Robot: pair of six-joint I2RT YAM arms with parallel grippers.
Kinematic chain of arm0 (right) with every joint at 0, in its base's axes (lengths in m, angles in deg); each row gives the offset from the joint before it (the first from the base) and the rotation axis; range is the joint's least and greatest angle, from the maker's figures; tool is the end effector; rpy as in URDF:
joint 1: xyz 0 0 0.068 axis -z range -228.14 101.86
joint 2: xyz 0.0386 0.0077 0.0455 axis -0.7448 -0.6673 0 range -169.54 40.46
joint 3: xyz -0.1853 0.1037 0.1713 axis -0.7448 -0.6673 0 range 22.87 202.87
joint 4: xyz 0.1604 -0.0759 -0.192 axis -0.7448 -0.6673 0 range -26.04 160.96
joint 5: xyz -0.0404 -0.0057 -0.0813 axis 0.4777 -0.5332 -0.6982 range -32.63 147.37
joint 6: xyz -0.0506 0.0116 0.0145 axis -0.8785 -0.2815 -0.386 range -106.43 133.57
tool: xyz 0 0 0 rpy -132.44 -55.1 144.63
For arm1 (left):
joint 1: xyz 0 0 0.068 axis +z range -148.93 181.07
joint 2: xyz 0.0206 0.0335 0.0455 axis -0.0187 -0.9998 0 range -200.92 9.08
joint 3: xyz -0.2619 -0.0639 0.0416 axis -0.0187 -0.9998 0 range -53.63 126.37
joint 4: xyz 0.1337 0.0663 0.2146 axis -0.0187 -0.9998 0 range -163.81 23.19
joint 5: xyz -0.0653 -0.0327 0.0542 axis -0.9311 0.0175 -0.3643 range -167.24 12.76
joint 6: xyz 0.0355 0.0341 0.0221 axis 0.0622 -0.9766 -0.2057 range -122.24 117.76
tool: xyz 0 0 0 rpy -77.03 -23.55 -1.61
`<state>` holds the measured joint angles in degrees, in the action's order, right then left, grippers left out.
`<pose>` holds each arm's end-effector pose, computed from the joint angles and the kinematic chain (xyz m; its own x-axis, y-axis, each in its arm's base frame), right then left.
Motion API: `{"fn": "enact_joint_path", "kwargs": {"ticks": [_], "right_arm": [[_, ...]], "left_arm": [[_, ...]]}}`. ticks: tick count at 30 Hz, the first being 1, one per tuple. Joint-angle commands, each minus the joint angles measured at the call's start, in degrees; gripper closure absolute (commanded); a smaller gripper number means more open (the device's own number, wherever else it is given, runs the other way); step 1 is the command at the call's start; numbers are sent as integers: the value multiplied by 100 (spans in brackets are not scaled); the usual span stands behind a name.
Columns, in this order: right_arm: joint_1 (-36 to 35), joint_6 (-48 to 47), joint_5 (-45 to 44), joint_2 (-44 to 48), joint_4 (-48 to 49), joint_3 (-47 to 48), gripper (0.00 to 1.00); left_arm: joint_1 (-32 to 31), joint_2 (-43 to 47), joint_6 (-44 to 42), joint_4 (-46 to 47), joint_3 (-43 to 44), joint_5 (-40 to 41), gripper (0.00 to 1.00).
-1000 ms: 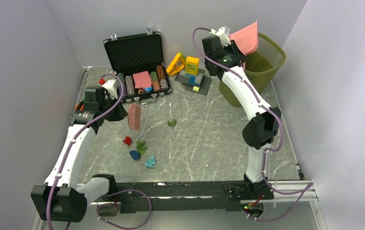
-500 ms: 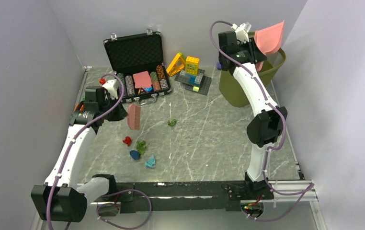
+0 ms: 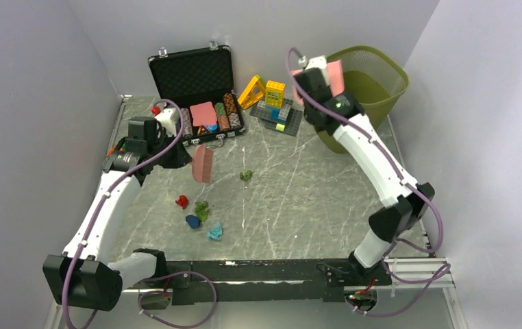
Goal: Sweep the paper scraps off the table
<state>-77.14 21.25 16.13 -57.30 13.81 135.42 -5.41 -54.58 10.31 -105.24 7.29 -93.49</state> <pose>0.3190 0.1500 0.4277 -0.5757 -0.2041 -0.7917 0.1397 0.9295 -0.3412 0.2292 -0.0361 0.3270 -0.7074 -0.1297 -0.6949 0.1680 0.9240 -0.3435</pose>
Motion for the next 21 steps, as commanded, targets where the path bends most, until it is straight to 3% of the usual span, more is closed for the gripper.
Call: {"fn": "enact_joint_path", "kwargs": {"ticks": [1, 7, 13, 18, 21], "right_arm": [[-753, 545, 1041, 945, 452, -1008, 100], [-1381, 1088, 1402, 1937, 812, -2361, 100], [-1641, 1630, 1534, 2691, 1092, -3520, 100], [-1696, 2012, 1643, 3345, 1568, -4398, 100], [-1724, 2111, 1663, 3430, 1546, -4608, 100]], "left_arm": [[-427, -256, 269, 321, 579, -171, 100], [-1245, -1041, 882, 874, 1003, -398, 100], [-1657, -2189, 1821, 1537, 1424, -837, 100], [-1769, -3472, 2409, 913, 2128, -1091, 100], [-1763, -3587, 2565, 468, 1971, -611, 100]]}}
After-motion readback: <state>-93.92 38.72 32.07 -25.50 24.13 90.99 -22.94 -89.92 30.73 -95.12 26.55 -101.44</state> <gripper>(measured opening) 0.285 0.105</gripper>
